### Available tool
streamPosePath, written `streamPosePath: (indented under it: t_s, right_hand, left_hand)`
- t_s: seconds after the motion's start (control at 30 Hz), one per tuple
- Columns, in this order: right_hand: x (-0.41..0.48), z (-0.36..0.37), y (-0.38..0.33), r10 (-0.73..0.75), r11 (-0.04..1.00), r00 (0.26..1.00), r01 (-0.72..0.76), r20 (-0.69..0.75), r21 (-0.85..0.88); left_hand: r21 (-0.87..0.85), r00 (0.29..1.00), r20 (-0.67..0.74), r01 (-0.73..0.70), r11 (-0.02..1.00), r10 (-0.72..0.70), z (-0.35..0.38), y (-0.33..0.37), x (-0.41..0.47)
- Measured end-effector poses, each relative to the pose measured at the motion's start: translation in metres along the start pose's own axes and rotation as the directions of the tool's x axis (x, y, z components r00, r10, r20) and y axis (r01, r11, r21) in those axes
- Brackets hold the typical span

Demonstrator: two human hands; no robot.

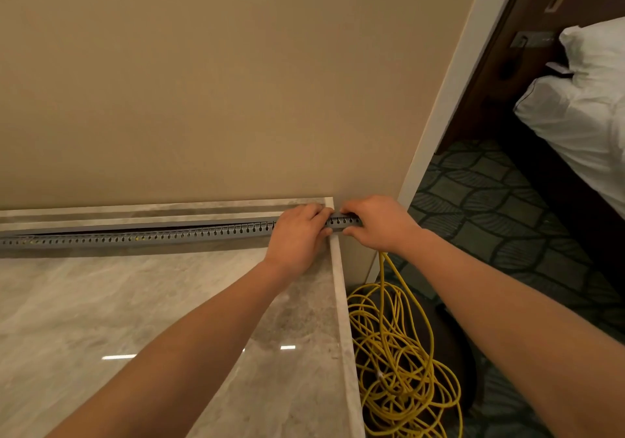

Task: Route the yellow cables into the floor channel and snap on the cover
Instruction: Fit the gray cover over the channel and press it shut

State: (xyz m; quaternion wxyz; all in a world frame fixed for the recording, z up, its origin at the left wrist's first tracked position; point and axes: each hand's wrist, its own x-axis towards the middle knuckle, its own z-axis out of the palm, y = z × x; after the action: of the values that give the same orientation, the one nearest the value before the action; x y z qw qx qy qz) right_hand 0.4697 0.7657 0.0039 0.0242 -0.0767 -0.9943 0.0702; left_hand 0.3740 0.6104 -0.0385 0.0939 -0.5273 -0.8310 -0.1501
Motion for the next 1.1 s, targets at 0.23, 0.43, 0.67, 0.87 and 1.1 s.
streamPosePath:
  t_s: [0.23,0.43,0.67,0.87,1.1]
  right_hand:
    - [-0.001,0.005,0.0,-0.006,0.999,0.999,0.004,-0.035,-0.045]
    - [-0.002,-0.001,-0.005,0.031,0.999,0.999,-0.032,-0.016,-0.021]
    - [-0.023,0.005,-0.026,0.051,0.995,0.999,-0.052,-0.015,-0.082]
    - [-0.023,-0.004,-0.049,0.12,0.992,0.99,-0.116,0.076,-0.051]
    - [0.012,0.002,-0.126,0.024,0.994,0.998,-0.03,0.054,0.109]
  left_hand:
    - [0.037,0.997,-0.081,0.008,0.999,-0.004,0.008,0.001,-0.004]
    - [0.011,0.998,-0.051,0.025,1.0,-0.024,0.001,0.002,-0.005]
    - [-0.028,0.999,-0.006,-0.038,0.999,0.038,-0.022,0.005,-0.024]
    - [0.077,0.987,0.088,0.127,0.989,-0.133,-0.05,-0.019,-0.056]
    - [0.192,0.914,0.187,0.325,0.926,-0.359,-0.078,-0.077,-0.099]
